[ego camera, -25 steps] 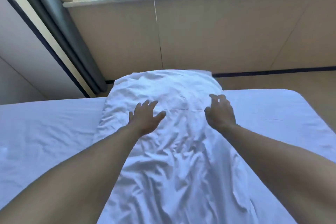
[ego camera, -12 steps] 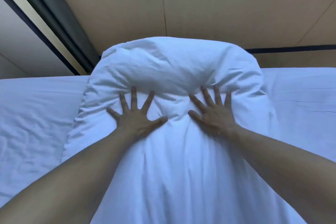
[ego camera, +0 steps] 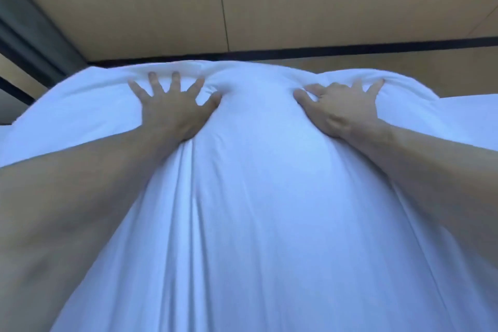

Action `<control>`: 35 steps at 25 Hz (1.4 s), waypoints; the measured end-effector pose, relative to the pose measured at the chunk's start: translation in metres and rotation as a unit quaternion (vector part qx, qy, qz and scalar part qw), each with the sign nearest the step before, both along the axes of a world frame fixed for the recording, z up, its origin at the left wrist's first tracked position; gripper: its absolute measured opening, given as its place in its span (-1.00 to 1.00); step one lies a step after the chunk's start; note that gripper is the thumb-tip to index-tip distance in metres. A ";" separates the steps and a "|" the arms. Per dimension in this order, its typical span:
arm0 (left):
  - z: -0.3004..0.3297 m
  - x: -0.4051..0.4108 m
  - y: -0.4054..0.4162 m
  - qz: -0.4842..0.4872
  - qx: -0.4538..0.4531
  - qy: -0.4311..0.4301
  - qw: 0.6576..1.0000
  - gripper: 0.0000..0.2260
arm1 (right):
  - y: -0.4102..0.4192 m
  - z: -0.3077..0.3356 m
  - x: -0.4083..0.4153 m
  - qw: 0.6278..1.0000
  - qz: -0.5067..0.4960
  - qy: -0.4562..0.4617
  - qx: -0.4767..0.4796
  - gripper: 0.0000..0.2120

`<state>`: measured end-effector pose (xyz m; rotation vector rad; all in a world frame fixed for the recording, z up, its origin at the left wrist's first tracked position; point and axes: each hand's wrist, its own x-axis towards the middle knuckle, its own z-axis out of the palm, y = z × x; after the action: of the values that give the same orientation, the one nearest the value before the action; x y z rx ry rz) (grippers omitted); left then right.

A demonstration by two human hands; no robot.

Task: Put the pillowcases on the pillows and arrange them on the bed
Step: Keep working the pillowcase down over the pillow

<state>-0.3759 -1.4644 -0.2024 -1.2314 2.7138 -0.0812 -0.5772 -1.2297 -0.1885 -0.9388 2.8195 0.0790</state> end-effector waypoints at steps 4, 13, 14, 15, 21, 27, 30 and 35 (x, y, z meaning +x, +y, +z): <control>-0.011 0.001 0.000 0.006 -0.024 0.078 0.997 -0.26 | -0.004 -0.005 0.006 0.999 -0.016 0.014 -0.043 -0.34; -0.015 0.009 -0.004 0.000 0.002 0.067 0.998 -0.27 | 0.002 0.034 0.048 0.997 -0.017 -0.075 -0.033 -0.34; -0.011 0.008 0.000 -0.007 0.006 0.058 0.998 -0.26 | 0.026 0.047 0.077 0.995 0.011 -0.098 -0.034 -0.34; -0.007 0.005 0.004 -0.012 0.010 0.055 0.998 -0.26 | 0.055 0.051 0.113 0.993 0.053 -0.100 -0.033 -0.34; -0.001 0.001 0.004 -0.012 -0.022 0.029 0.999 -0.28 | 0.114 -0.009 0.178 0.973 0.140 -0.024 -0.182 -0.40; 0.025 0.039 0.045 0.011 -0.016 0.070 0.997 -0.24 | 0.116 -0.025 0.175 0.965 0.148 0.041 -0.214 -0.43; 0.032 0.097 0.111 -0.017 0.029 0.070 0.997 -0.26 | 0.112 -0.026 0.174 0.968 0.136 0.049 -0.204 -0.43; 0.058 0.227 0.232 -0.037 0.046 -0.001 0.998 -0.21 | 0.114 -0.009 0.181 0.985 0.125 0.037 -0.116 -0.42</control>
<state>-0.1491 -1.2326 -0.1441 -1.1066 2.7272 0.0343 -0.3963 -1.1161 -0.1973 -1.3655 2.8041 -0.1908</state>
